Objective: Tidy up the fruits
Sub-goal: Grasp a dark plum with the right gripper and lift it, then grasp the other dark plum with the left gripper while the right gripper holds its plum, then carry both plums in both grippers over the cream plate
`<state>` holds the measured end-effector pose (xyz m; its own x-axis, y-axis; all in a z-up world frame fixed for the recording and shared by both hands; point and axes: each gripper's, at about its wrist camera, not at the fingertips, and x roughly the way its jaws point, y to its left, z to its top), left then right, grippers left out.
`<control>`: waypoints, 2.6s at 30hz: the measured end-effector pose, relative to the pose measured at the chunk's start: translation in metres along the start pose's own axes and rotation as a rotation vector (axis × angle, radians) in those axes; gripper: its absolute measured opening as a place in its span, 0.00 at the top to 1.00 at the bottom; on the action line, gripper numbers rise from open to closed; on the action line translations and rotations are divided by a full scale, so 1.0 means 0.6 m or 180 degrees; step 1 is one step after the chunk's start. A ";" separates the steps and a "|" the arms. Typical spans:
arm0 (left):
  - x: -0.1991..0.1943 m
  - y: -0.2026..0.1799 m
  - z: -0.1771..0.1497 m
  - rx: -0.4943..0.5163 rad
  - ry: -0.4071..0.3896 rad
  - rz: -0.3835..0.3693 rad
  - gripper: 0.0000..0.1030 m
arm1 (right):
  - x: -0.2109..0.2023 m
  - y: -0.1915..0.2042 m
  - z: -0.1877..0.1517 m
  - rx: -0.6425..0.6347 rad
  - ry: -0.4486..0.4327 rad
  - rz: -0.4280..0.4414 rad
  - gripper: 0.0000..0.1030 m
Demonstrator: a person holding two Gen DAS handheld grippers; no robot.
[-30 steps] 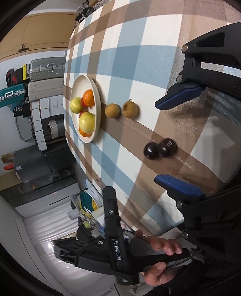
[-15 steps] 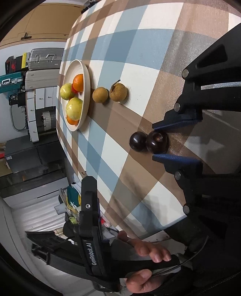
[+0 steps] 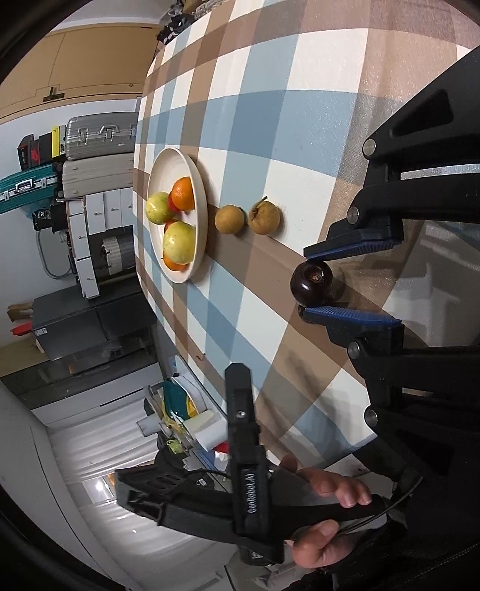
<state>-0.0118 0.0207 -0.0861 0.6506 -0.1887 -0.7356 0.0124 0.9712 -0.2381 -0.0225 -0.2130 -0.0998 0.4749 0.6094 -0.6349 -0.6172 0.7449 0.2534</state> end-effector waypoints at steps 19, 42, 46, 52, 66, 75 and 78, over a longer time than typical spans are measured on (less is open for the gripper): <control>0.052 -0.056 -0.016 0.0211 0.0396 -0.0244 0.01 | -0.034 -0.041 -0.001 0.0207 -0.0209 -0.0008 0.75; 0.081 -0.124 -0.032 0.0682 0.0581 -0.0341 0.44 | -0.052 -0.071 -0.008 0.0331 -0.0288 -0.0009 0.75; 0.083 -0.127 -0.033 0.0724 0.0644 -0.0468 0.77 | -0.057 -0.071 -0.008 0.0314 -0.0303 -0.0013 0.75; 0.081 -0.131 -0.033 0.0746 0.0630 -0.0529 0.77 | -0.057 -0.072 -0.008 0.0311 -0.0291 -0.0004 0.75; 0.081 -0.107 -0.008 0.0624 0.0556 -0.0585 0.77 | -0.035 -0.068 0.006 0.0265 -0.0203 0.0014 0.75; 0.089 -0.081 0.024 0.0497 0.0536 -0.0574 0.77 | -0.007 -0.069 0.032 0.0230 -0.0142 0.0072 0.75; 0.093 -0.075 0.036 0.0454 0.0521 -0.0573 0.77 | 0.002 -0.071 0.044 0.0226 -0.0133 0.0097 0.75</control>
<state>0.0405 -0.0304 -0.1029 0.4970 -0.3698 -0.7850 0.2309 0.9284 -0.2912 0.0208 -0.2367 -0.0918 0.4832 0.6418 -0.5955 -0.5865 0.7423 0.3242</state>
